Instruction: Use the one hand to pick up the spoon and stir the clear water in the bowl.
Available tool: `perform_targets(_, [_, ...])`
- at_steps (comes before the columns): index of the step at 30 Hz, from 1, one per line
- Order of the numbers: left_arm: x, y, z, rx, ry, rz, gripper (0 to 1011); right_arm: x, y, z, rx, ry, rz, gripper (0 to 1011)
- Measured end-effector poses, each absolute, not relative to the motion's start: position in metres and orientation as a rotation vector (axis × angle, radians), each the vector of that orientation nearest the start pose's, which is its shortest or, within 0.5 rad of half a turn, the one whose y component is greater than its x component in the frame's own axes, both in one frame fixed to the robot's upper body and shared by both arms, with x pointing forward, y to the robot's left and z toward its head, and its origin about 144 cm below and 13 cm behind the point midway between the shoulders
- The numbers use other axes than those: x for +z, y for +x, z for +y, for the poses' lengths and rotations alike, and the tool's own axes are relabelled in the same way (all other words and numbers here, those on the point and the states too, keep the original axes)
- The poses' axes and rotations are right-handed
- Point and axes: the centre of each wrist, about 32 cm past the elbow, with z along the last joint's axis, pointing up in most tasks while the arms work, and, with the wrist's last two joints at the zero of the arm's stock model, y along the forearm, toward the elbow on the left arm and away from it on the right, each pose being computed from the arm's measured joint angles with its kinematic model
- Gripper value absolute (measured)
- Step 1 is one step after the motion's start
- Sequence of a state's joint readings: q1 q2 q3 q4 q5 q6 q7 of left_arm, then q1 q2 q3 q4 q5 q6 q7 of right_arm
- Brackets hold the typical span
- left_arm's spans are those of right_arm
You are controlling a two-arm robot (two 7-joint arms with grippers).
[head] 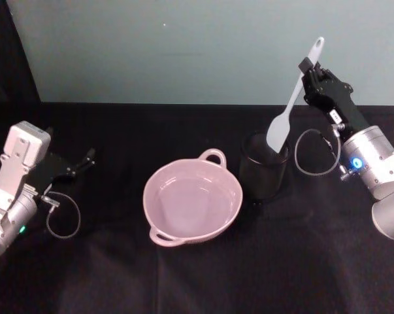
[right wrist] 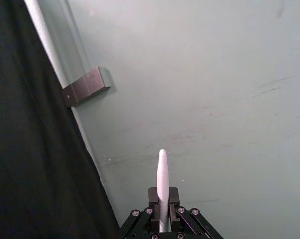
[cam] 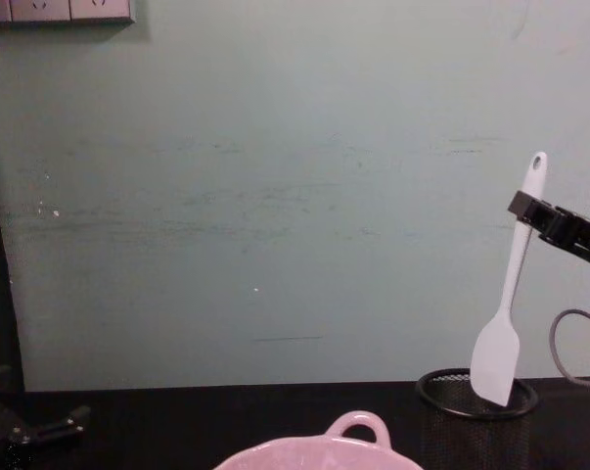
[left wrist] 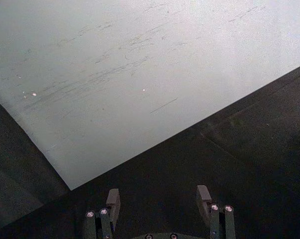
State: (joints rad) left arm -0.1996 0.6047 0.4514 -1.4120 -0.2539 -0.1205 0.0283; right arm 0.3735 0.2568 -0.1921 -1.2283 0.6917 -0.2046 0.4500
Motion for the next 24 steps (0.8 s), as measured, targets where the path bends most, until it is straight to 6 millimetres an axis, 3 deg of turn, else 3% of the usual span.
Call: perform_targets(24, [1.14,0.489,0.31,1.248,0.304,-0.285,1011,1.136,0.552,-0.263,-1.107,0.53,0.163,111])
